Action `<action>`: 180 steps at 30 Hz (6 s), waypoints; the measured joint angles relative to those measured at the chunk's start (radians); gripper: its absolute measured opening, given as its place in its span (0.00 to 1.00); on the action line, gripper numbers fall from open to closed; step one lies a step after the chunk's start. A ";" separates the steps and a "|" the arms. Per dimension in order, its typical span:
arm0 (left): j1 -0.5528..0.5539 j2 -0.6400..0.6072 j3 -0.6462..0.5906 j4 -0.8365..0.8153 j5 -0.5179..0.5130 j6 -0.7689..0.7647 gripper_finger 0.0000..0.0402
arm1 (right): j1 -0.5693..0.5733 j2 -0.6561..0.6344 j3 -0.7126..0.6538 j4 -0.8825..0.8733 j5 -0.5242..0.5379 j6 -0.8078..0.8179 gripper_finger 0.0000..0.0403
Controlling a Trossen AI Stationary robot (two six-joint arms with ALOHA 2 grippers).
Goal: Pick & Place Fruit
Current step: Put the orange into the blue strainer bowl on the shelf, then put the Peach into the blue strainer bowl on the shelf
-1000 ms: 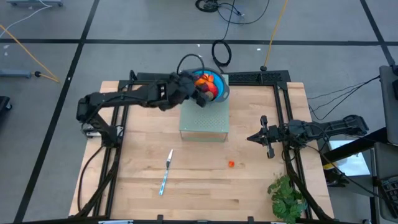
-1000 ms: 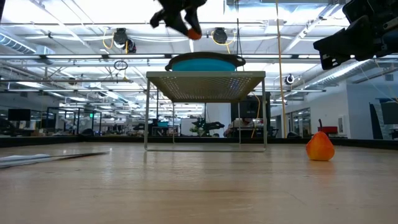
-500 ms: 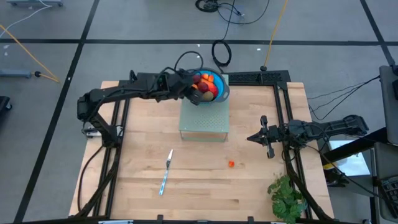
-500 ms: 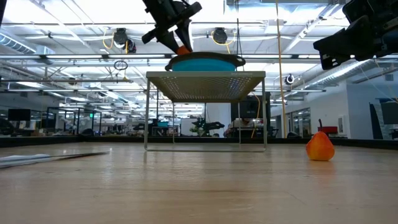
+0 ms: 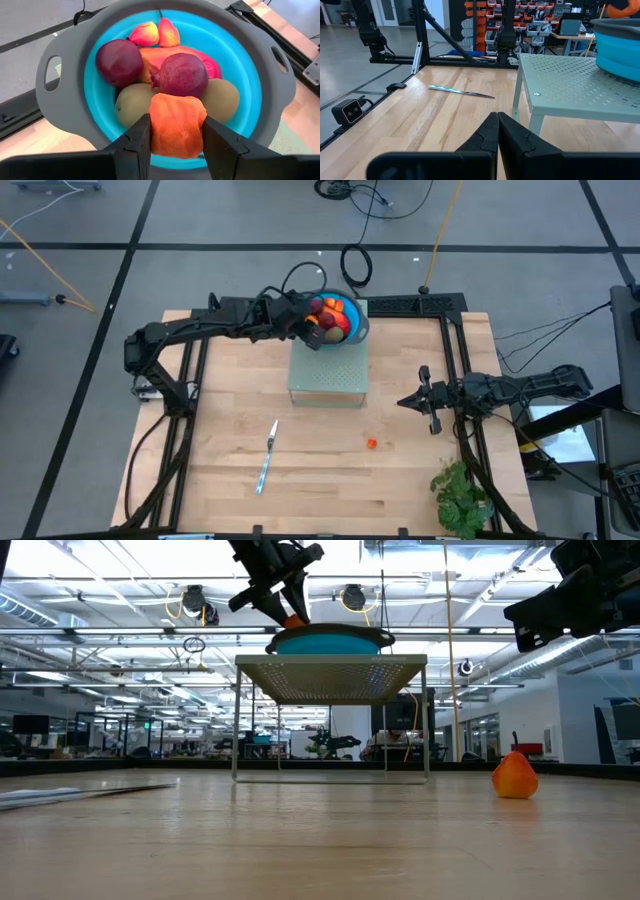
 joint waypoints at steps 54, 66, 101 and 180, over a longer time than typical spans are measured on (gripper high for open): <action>-0.226 -0.097 -0.001 0.236 0.052 0.101 0.58 | 0.000 0.000 0.002 -0.001 -0.003 0.003 0.00; -0.358 -0.145 -0.001 0.210 0.034 0.242 0.58 | 0.000 0.000 0.002 -0.001 -0.003 0.000 0.00; -0.380 -0.184 -0.001 0.073 0.170 0.376 0.58 | 0.000 0.000 0.001 0.000 -0.003 0.003 0.00; -0.396 -1.142 -1.348 1.108 0.314 0.266 0.58 | 0.000 0.001 0.000 0.039 0.000 0.057 0.00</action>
